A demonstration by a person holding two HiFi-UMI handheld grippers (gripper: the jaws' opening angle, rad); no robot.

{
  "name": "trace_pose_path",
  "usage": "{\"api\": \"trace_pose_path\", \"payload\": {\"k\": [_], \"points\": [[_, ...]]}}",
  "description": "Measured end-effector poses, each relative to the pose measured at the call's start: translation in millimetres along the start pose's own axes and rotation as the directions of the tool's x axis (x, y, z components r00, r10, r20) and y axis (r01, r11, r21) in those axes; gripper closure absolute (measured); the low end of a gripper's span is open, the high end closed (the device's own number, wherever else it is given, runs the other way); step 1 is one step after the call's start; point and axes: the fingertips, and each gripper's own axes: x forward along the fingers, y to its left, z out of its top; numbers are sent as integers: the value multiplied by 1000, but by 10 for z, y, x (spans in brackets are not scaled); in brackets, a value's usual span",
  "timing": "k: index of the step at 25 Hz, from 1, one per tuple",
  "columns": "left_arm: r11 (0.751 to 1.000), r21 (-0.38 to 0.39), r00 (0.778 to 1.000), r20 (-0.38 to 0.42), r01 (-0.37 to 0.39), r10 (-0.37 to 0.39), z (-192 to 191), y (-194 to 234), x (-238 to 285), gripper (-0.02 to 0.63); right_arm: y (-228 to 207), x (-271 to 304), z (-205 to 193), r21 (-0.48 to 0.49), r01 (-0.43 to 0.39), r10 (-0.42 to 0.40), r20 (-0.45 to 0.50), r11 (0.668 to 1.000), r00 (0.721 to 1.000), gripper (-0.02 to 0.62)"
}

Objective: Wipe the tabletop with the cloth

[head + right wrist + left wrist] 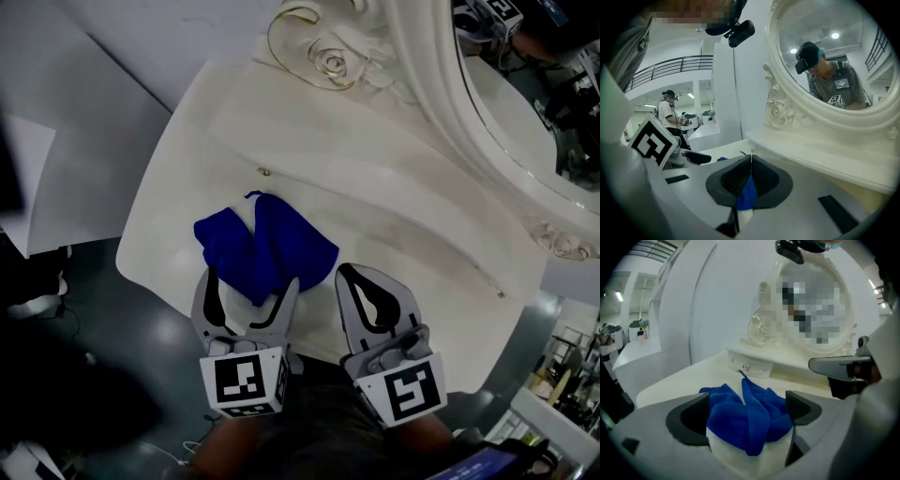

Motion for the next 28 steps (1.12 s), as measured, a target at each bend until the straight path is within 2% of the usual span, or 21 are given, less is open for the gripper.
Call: {"api": "trace_pose_path", "payload": {"k": [4,6,9,14,18,19,22,23,25,28], "points": [[997,-70,999,-43,27,-30,-150,71,245,89,-105,81,-204,25,23,-21,-53,999,998,580],[995,-78,996,-65,56,-61,-207,-21,340,79,-163,102,-271,32,35,-33,-71,999,997,580],[997,-2,991,-107,74,-74,-290,-157,407,64,-214,111,-313,45,52,-48,-81,998,996,580],[983,178,986,-165,52,-23,-391,-255,488,63,-348,111,-361,75,89,-83,-76,993,994,580],[979,197,987,-159,48,-16,-378,-220,492,70,-405,80,-376,90,110,-103,-72,990,992,580],[980,196,988,-154,46,-15,-364,-212,486,91,-422,64,-388,94,116,-109,-74,989,991,580],[977,211,992,-123,37,-11,-325,-191,466,318,-450,31,-347,99,127,-123,-46,987,991,580],[975,220,994,-112,34,-10,-320,-178,461,363,-443,20,-325,100,126,-123,-37,987,992,580],[974,224,995,-100,31,-9,-313,-152,447,412,-417,-8,-279,102,123,-121,-22,987,992,580],[980,196,996,-85,26,-9,-266,-101,401,434,-349,-73,-242,98,116,-114,-27,988,993,580]]}}
